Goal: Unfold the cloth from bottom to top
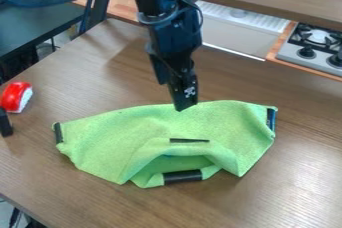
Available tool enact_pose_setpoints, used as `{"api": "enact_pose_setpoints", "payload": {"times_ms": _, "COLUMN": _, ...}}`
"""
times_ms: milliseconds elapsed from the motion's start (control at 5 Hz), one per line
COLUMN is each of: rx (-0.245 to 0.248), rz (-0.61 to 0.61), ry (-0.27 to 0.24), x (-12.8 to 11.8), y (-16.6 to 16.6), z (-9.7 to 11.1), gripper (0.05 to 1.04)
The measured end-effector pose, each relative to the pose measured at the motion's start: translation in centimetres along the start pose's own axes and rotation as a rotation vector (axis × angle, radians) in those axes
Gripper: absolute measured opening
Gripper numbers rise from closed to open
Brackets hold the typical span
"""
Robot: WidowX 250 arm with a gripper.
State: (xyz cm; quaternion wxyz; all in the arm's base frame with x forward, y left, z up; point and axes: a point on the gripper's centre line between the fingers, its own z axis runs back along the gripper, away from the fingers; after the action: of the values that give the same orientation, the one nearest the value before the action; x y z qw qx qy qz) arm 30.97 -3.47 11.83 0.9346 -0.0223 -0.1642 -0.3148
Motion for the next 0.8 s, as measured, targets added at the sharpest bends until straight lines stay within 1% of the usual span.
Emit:
{"api": "enact_pose_setpoints", "payload": {"times_ms": 200, "rx": -0.018, "rz": -0.027, "ry": 0.018, "x": -0.1, "y": -0.2, "z": -0.8, "gripper": 1.001}}
{"api": "enact_pose_setpoints", "payload": {"times_ms": 400, "rx": -0.078, "rz": -0.085, "ry": 0.04, "x": -0.4, "y": -0.9, "z": -1.6, "gripper": 1.001}}
{"api": "enact_pose_setpoints", "payload": {"times_ms": 600, "rx": -0.123, "rz": -0.111, "ry": 0.054, "x": -0.6, "y": -1.4, "z": -2.5, "gripper": 1.001}}
{"api": "enact_pose_setpoints", "payload": {"times_ms": 800, "rx": -0.205, "rz": -0.133, "ry": 0.045, "x": -0.8, "y": -1.6, "z": -3.3, "gripper": 1.001}}
